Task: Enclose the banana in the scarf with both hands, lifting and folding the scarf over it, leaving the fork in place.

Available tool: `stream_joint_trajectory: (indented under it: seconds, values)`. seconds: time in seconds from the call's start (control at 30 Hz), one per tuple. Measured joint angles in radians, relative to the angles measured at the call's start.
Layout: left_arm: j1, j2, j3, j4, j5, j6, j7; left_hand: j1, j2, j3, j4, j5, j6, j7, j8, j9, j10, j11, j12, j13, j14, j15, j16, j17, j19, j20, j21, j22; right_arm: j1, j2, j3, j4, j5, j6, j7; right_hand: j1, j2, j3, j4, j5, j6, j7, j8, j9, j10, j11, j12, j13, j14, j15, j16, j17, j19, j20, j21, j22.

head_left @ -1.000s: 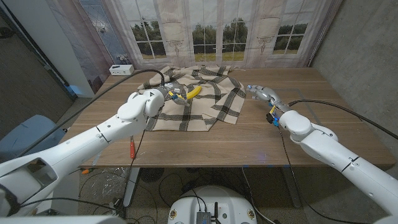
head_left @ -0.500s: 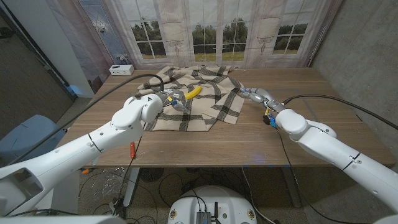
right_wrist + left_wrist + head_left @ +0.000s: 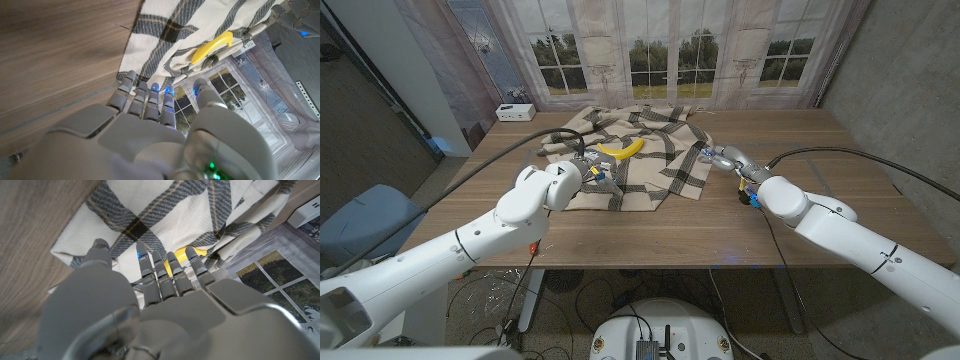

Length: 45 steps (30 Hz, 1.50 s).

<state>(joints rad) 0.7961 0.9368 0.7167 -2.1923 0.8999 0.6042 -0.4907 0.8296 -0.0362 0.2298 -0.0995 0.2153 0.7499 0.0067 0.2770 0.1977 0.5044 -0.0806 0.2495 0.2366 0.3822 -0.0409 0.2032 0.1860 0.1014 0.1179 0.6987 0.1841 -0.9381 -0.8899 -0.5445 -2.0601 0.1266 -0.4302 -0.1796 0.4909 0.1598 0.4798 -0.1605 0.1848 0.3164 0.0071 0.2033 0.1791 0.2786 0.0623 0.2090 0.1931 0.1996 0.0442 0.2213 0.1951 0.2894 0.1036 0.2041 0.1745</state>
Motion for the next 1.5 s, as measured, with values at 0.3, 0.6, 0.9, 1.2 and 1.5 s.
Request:
stream_joint_trajectory:
  seconds: [0.3, 0.6, 0.9, 1.2, 1.5]
  values:
    - [0.041, -0.007, 0.004, -0.033, 0.104, 0.033, -0.064, 0.019, -0.001, 0.000, -0.014, 0.008, -0.016, -0.016, -0.012, 0.000, -0.011, -0.003, -0.006, 0.000, -0.015, -0.004, 0.000, 0.000, 0.000, 0.000, -0.007, 0.000, 0.016, -0.014, -0.034, -0.037, -0.058, -0.049, 0.026, 0.037, -0.012, 0.009, -0.017, 0.000, 0.004, -0.004, -0.004, 0.000, -0.007, -0.007, -0.006, 0.000, -0.009, -0.002, -0.008, -0.005, 0.000, 0.000, 0.000, 0.000]
    - [0.083, -0.026, 0.004, -0.049, 0.223, 0.057, -0.139, 0.033, 0.004, -0.005, -0.019, 0.008, -0.045, -0.030, -0.032, 0.000, -0.024, -0.006, -0.014, 0.000, -0.023, -0.002, 0.000, 0.000, 0.000, 0.000, -0.015, 0.000, 0.033, -0.021, -0.067, -0.061, -0.109, -0.080, 0.058, 0.077, -0.030, 0.017, -0.025, 0.000, 0.004, -0.004, -0.004, 0.000, -0.013, -0.013, -0.013, 0.000, -0.014, -0.007, -0.015, -0.009, -0.004, 0.004, 0.000, 0.000]
    - [0.130, -0.058, -0.011, -0.042, 0.353, 0.066, -0.206, 0.042, 0.013, -0.010, -0.023, 0.015, -0.101, -0.043, -0.059, 0.005, -0.027, -0.009, -0.014, 0.003, -0.034, -0.001, 0.000, 0.003, 0.000, 0.000, -0.018, 0.000, 0.057, -0.020, -0.097, -0.070, -0.153, -0.101, 0.098, 0.120, -0.054, 0.022, -0.030, 0.000, 0.000, -0.007, -0.008, 0.000, -0.029, -0.021, -0.017, 0.000, -0.032, -0.003, -0.022, -0.009, -0.004, 0.004, 0.000, 0.000]
    - [0.172, -0.099, -0.030, -0.014, 0.472, 0.066, -0.255, 0.059, 0.030, -0.010, -0.023, 0.015, -0.140, -0.049, -0.078, 0.005, -0.027, -0.009, -0.014, 0.003, -0.036, 0.000, 0.000, 0.007, 0.000, 0.000, -0.022, 0.000, 0.101, -0.003, -0.144, -0.070, -0.207, -0.134, 0.149, 0.185, -0.080, 0.028, -0.031, 0.001, -0.026, -0.018, -0.015, 0.000, -0.061, -0.032, -0.021, 0.000, -0.047, -0.007, -0.030, -0.014, -0.009, 0.009, -0.004, -0.002]
    - [0.210, -0.150, -0.056, 0.029, 0.635, 0.052, -0.299, 0.068, 0.039, -0.010, -0.023, 0.015, -0.150, -0.057, -0.081, 0.005, -0.023, -0.012, -0.014, 0.008, -0.036, 0.000, 0.006, 0.007, 0.004, -0.004, -0.022, 0.000, 0.143, 0.014, -0.183, -0.054, -0.249, -0.158, 0.196, 0.238, -0.094, 0.036, -0.031, 0.008, -0.053, -0.024, -0.015, 0.005, -0.092, -0.038, -0.024, 0.000, -0.067, -0.005, -0.030, -0.014, -0.009, 0.009, -0.004, -0.001]
